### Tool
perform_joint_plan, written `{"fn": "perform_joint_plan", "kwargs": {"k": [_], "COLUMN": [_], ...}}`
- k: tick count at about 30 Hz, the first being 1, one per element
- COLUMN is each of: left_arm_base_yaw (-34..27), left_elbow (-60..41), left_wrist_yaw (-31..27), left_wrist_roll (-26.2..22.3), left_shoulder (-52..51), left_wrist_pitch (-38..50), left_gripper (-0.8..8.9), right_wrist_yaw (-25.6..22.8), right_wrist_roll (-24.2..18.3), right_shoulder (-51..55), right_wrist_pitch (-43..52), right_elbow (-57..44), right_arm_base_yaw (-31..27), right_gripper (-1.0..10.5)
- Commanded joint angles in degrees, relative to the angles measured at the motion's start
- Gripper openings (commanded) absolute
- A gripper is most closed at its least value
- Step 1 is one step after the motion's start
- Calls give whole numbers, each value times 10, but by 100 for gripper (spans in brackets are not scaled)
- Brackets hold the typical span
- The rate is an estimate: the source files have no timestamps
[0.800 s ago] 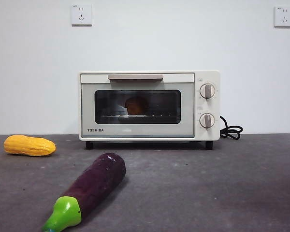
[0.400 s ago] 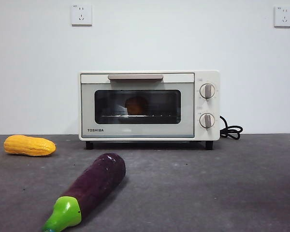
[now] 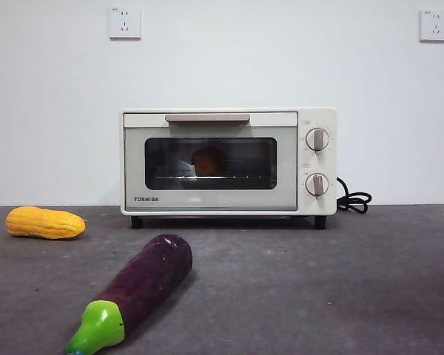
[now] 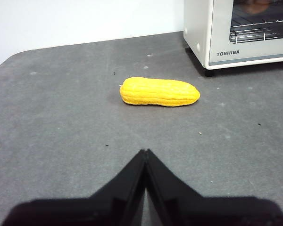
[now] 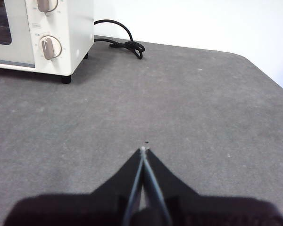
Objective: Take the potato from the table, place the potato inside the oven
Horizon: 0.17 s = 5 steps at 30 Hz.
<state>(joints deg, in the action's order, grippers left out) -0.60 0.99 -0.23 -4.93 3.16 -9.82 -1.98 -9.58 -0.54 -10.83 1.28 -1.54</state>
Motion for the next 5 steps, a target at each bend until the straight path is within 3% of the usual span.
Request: {"fn": "perform_joint_plan", "kwargs": {"k": [1,5], "left_arm_base_yaw": [-1,-1], "left_elbow": [-5,-5], "left_wrist_yaw": [3,3], "left_wrist_roll": [-6,-6], "left_shoulder": [0,0], "left_wrist_pitch": [3,3], "left_gripper": [-4,-4], "right_wrist_yaw": [0,0], "right_wrist_roll": [6,6], "right_shoulder": [0,0], "right_wrist_pitch": [2,2], "right_elbow": [-5,-5], "right_arm_base_yaw": [0,0], "right_gripper": [2,2]}}
